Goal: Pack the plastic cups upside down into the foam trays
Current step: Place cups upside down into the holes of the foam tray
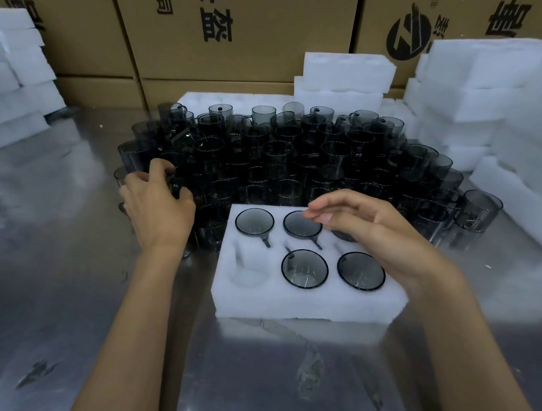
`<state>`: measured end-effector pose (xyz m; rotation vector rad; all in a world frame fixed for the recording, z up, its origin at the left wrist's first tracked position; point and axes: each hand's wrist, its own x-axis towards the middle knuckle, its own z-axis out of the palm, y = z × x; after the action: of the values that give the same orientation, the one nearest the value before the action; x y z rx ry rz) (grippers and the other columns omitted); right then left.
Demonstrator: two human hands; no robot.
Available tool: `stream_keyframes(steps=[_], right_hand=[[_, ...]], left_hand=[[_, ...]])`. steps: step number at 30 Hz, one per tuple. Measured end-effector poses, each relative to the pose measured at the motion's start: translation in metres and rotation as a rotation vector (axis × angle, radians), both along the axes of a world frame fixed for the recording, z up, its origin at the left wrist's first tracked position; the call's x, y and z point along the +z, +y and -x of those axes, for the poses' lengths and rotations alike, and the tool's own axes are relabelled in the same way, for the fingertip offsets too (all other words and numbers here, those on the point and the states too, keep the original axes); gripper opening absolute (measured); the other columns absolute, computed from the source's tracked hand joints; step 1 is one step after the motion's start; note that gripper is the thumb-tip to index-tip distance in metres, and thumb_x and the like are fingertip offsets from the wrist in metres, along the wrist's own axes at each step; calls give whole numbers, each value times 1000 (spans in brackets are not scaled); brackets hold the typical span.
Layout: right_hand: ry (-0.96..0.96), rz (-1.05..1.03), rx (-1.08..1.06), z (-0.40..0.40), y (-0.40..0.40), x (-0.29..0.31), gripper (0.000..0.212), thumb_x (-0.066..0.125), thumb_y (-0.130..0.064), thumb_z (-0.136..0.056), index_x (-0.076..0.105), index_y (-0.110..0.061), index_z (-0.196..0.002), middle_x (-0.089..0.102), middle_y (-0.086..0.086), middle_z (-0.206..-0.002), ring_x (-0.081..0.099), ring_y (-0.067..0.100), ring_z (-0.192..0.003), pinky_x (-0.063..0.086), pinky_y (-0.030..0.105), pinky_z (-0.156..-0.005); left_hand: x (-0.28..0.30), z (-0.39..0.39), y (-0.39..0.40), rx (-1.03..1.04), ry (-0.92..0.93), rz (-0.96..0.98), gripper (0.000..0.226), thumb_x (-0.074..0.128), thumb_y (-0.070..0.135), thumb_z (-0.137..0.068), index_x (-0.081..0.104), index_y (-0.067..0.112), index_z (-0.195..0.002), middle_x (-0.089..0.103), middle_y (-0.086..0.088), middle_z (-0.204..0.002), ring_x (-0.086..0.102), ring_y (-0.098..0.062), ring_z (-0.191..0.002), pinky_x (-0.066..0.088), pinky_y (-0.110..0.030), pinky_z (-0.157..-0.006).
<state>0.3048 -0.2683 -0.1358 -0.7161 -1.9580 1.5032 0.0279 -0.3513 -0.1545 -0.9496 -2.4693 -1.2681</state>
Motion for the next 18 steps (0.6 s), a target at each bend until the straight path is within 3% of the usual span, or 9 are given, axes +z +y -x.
stream_keyframes(steps=[5,8,10,12,15,18], right_hand=[[4,2,-1,0,1,0,19,65,-18,-95,72,-24,-112,75,-6,-115,64,4,-117,42,29,-100],[13,5,-6,0,2,-1,19,65,-17,-95,72,-23,-112,75,-5,-114,65,5,-116,44,25,-97],[41,-2,-25,1,1,-1,18,65,-16,-95,72,-21,-112,76,-3,-112,67,8,-113,49,25,-95],[101,-8,-74,4,0,0,17,65,-12,-95,71,-16,-111,77,1,-109,70,13,-109,53,25,-93],[168,-38,-152,7,-3,1,22,70,-10,-92,69,-17,-113,75,1,-111,70,13,-107,53,24,-92],[113,-98,-119,8,-5,3,45,75,-16,-89,61,-27,-131,67,-9,-126,63,4,-116,50,22,-97]], left_hand=[[3,3,0,-69,-116,-170,22,71,9,-88,58,13,-105,50,-15,-122,60,-30,-97,50,-36,-89],[13,4,1,-135,-129,-321,24,74,16,-88,53,22,-99,51,-8,-122,59,-6,-84,53,-26,-85],[22,-1,1,-231,-161,-400,25,76,19,-86,54,28,-96,56,-4,-121,59,4,-79,50,-13,-75],[29,-14,1,-396,-290,-433,26,77,18,-85,57,33,-91,64,0,-114,61,3,-78,48,-12,-70],[35,-39,1,-716,-457,-324,28,77,7,-84,60,28,-89,71,17,-94,67,-4,-79,51,-17,-70],[38,-59,-1,-1017,-444,-111,25,77,0,-82,60,17,-90,70,13,-101,67,-5,-79,54,-20,-73]])
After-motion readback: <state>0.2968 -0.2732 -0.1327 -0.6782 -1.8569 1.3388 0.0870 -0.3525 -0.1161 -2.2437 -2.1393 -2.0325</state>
